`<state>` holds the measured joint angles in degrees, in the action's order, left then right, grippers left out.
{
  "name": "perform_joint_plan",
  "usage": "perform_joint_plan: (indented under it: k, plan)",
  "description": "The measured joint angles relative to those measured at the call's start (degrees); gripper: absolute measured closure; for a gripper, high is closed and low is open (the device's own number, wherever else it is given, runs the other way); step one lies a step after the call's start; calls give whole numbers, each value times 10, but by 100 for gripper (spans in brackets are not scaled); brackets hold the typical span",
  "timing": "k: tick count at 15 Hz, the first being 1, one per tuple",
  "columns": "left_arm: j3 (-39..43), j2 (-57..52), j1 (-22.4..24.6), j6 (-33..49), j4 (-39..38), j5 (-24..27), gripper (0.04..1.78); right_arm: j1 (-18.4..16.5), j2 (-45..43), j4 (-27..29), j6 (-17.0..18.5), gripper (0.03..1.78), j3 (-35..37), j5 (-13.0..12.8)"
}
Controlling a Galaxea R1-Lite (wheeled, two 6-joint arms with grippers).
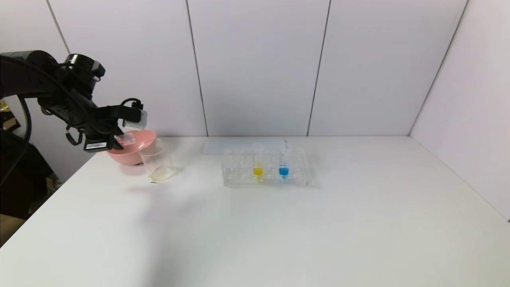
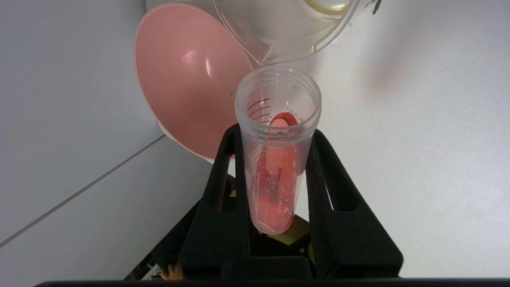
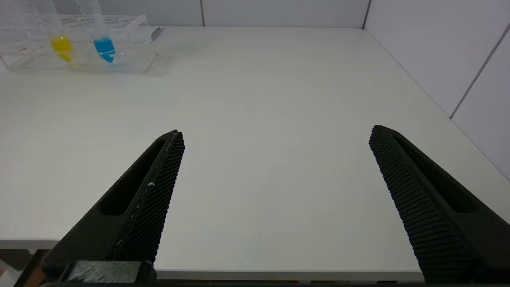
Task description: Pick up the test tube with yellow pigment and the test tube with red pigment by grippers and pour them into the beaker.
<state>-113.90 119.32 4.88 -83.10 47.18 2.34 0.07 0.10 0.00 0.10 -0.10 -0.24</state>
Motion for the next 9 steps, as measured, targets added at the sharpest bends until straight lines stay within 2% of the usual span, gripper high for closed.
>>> perform_joint_plan:
  k: [9]
  plan:
    - [0,0,-22,-5,-7,-43,138,0,0,0,0,11,0,0]
